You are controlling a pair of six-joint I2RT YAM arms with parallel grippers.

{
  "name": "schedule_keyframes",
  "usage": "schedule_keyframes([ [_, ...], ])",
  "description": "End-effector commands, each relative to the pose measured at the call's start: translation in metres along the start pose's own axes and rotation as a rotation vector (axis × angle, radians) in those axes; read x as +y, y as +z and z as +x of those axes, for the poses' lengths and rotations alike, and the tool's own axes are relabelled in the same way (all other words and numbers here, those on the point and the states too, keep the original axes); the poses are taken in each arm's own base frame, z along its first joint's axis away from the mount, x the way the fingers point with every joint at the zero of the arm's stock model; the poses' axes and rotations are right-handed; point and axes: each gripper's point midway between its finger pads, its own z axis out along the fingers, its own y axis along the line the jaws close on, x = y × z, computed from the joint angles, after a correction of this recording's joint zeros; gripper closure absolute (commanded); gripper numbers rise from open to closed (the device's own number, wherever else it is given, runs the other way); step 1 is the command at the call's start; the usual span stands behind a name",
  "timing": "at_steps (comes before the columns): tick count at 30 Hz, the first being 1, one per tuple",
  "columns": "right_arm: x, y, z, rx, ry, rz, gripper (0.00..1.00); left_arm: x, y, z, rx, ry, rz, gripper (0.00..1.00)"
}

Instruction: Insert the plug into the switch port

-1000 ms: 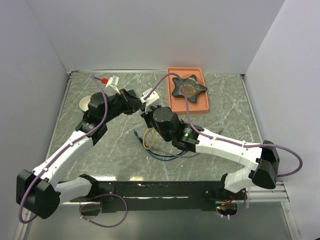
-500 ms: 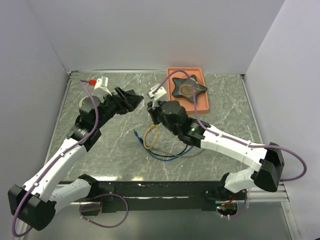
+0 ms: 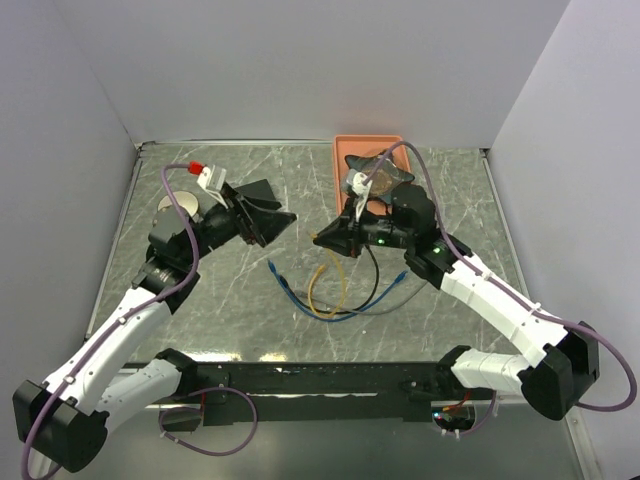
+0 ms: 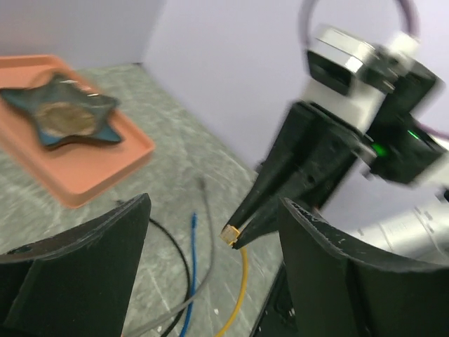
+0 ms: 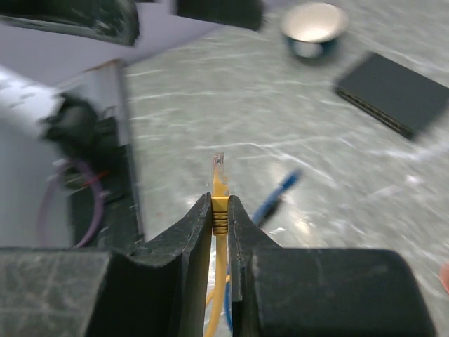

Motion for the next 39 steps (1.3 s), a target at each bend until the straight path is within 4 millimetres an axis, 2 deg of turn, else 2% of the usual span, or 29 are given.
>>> schedule_keyframes([
  [1,0.058,-0.024,-0.022,-0.072,-0.058,-0.365,1.00,-0.049,-0.008,0.006,0.035,0.124,0.305,0.23],
  [3,0.067,-0.029,-0.024,-0.074,-0.059,-0.435,1.00,-0.060,-0.014,0.012,0.061,0.134,0.383,0.25],
  [4,0.069,-0.031,-0.024,-0.079,-0.057,-0.453,1.00,-0.067,-0.017,0.009,0.043,0.157,0.416,0.26],
  [11,0.071,-0.036,-0.030,-0.103,-0.014,-0.509,1.00,-0.082,-0.025,0.018,0.075,0.177,0.501,0.33],
  [14,0.067,-0.033,-0.033,-0.110,0.000,-0.492,1.00,-0.087,-0.023,0.023,0.103,0.177,0.529,0.37],
  [18,0.063,-0.031,-0.037,-0.121,0.012,-0.463,1.00,-0.084,-0.012,0.031,0.143,0.167,0.497,0.45],
  [25,0.060,-0.028,-0.037,-0.123,0.031,-0.442,1.00,-0.085,0.002,0.031,0.145,0.146,0.484,0.57],
  [26,0.059,-0.028,-0.036,-0.122,0.035,-0.440,1.00,-0.087,0.003,0.031,0.146,0.149,0.489,0.62],
  [31,0.058,-0.028,-0.038,-0.132,0.033,-0.426,1.00,-0.087,0.008,0.035,0.164,0.145,0.482,0.72],
  [34,0.057,-0.028,-0.039,-0.137,0.033,-0.423,1.00,-0.089,0.010,0.036,0.168,0.140,0.488,0.86],
  [35,0.057,-0.028,-0.040,-0.139,0.037,-0.419,1.00,-0.090,0.010,0.037,0.172,0.136,0.490,0.99],
  [38,0.053,-0.026,-0.042,-0.146,0.047,-0.395,1.00,-0.089,0.015,0.041,0.198,0.128,0.473,0.99],
  [39,0.052,-0.027,-0.046,-0.154,0.046,-0.376,0.94,-0.088,0.018,0.039,0.198,0.125,0.461,0.99],
])
